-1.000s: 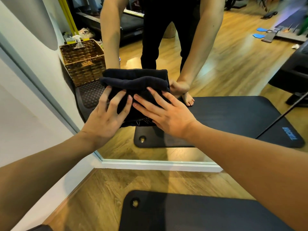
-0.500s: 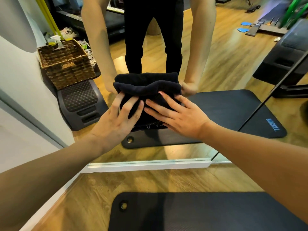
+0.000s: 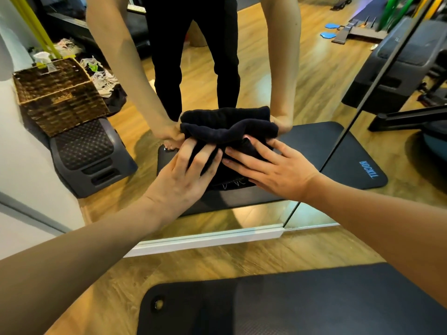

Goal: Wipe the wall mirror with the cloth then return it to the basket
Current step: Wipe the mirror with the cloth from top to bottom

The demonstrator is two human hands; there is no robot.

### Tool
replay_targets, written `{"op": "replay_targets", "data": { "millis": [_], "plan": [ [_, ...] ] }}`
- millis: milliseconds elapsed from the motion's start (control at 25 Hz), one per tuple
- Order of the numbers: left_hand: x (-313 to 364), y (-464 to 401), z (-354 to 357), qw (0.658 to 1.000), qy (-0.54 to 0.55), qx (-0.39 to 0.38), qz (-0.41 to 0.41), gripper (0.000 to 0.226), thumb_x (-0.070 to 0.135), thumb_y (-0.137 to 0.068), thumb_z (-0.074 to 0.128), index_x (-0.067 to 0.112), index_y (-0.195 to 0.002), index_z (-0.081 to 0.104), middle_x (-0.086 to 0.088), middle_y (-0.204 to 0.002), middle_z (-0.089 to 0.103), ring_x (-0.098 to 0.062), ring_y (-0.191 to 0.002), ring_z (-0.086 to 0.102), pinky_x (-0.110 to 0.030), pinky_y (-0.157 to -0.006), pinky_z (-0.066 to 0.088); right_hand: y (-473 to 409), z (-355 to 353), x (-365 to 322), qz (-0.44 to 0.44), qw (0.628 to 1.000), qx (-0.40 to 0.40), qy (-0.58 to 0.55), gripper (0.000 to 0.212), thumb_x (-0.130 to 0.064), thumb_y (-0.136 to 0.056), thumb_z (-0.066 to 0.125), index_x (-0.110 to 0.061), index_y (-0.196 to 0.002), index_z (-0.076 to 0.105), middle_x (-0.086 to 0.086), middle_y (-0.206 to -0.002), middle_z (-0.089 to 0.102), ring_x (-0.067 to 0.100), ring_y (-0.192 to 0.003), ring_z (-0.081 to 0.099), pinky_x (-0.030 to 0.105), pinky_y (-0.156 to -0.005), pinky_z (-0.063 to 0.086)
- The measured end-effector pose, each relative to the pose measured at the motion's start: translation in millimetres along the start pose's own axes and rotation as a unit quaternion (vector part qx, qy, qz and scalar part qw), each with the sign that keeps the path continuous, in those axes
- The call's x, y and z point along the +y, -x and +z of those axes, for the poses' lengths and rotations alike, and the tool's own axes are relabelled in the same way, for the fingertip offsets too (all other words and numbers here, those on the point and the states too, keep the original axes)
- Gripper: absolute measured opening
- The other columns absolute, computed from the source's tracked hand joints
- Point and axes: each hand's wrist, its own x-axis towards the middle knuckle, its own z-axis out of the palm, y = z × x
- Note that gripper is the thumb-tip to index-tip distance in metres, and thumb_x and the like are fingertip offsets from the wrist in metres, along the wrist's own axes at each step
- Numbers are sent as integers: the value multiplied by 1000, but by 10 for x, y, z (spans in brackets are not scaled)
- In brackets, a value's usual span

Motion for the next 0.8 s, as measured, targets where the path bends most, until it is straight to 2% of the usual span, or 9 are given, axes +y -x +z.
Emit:
{"op": "replay_targets", "data": {
  "millis": [200, 400, 640, 800],
  "plan": [
    [423, -387, 107, 1000, 27, 12, -8, 48, -2, -102, 49, 1, -149, 42, -26, -143, 34, -47, -129, 37, -53, -106, 47, 536, 24, 267, -6, 999, -38, 6, 69, -28, -104, 51, -18, -163, 16, 4, -170, 17, 36, -152, 27, 49, -122, 29],
    [827, -793, 172, 998, 55, 25, -7, 45, -2, -103, 42, 0, -148, 43, -25, -142, 34, -46, -129, 37, -51, -109, 44, 998, 37, 550, -12, 997, -73, 6, 74, -22, -101, 54, -16, -163, 14, 6, -170, 14, 39, -152, 26, 51, -123, 27],
    [1216, -1170, 178, 998, 51, 32, -6, 47, -7, -105, 26, 2, -143, 52, -23, -139, 37, -44, -125, 39, -48, -107, 45, 1400, 44, 691, 22, 995, -94, -16, 68, -18, -100, 51, -16, -162, 23, 9, -167, 24, 42, -150, 27, 52, -121, 29],
    [1300, -1246, 174, 999, 47, 19, -6, 48, -7, -105, 24, 0, -145, 48, -24, -140, 35, -44, -126, 38, -48, -108, 44, 1427, 29, 650, 52, 993, -101, -44, 61, -16, -99, 46, -16, -159, 31, 10, -163, 33, 45, -147, 32, 55, -118, 32]
  ]
}}
